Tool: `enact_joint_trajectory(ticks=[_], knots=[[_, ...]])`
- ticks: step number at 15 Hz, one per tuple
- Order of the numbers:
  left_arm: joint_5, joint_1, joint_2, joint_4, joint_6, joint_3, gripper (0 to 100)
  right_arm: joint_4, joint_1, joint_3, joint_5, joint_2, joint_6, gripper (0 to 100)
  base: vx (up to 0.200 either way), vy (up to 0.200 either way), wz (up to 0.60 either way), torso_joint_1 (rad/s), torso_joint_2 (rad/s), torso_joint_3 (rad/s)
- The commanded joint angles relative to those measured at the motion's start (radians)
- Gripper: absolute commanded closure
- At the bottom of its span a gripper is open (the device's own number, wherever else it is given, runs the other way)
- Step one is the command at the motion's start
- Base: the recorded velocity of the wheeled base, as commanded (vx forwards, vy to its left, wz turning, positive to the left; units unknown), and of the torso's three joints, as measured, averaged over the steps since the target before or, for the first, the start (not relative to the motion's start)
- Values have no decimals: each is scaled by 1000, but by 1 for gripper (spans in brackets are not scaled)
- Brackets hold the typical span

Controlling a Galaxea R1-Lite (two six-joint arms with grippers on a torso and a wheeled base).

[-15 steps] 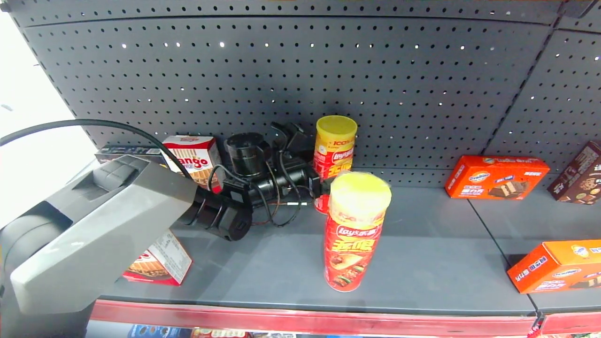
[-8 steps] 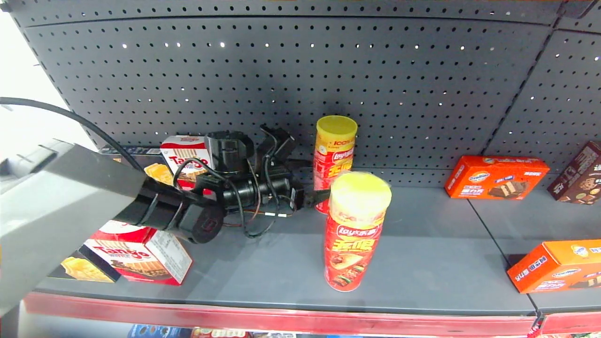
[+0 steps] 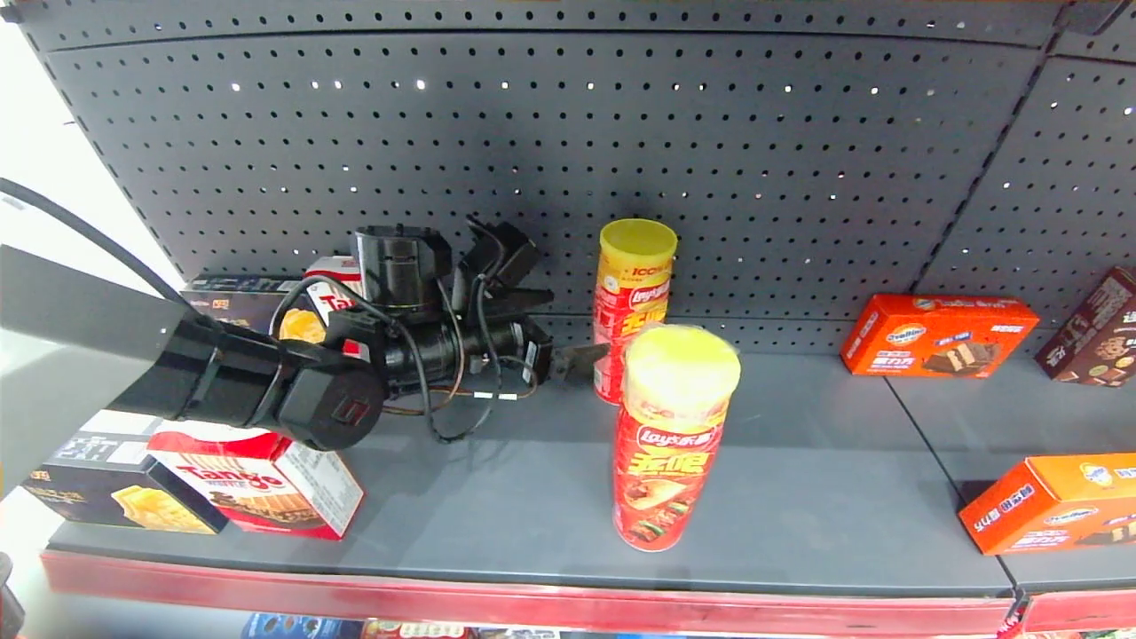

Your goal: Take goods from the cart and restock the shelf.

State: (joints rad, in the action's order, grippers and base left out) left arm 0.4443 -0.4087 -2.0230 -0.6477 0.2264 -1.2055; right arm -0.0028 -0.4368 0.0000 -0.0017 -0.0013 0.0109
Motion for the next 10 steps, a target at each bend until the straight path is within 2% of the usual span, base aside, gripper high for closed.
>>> enact_joint_trajectory(ticks=[1,4,10], knots=[[-13,-5,0,-1,1,-20,0,0,0,0,0,1,0,0,0,0,0,0,0,0],[-56,-25,-29,22,-1,-78,0,0,0,0,0,1,0,0,0,0,0,0,0,0],[-90,-25,-37,22,-1,-80,0,0,0,0,0,1,0,0,0,0,0,0,0,0]])
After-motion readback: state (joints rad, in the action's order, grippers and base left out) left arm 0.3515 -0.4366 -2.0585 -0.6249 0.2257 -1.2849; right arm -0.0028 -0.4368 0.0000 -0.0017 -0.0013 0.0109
